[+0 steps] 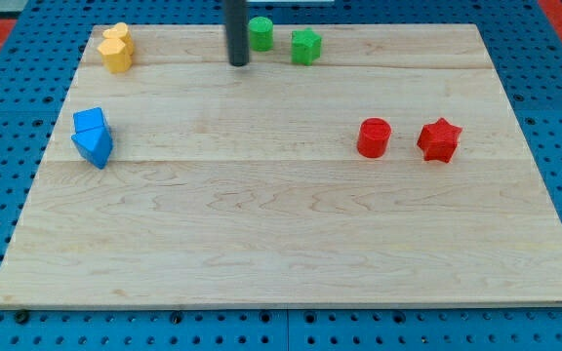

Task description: Point your arm at the green circle

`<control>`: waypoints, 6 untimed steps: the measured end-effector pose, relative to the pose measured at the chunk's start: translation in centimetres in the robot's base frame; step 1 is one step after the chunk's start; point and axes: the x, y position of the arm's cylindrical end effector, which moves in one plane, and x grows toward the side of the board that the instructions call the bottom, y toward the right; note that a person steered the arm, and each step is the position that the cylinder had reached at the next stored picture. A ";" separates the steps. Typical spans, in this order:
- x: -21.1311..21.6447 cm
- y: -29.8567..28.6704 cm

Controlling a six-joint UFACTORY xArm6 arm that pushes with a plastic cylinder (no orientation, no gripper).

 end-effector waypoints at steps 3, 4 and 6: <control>-6.7 -2.5; -7.1 -1.7; -7.3 0.5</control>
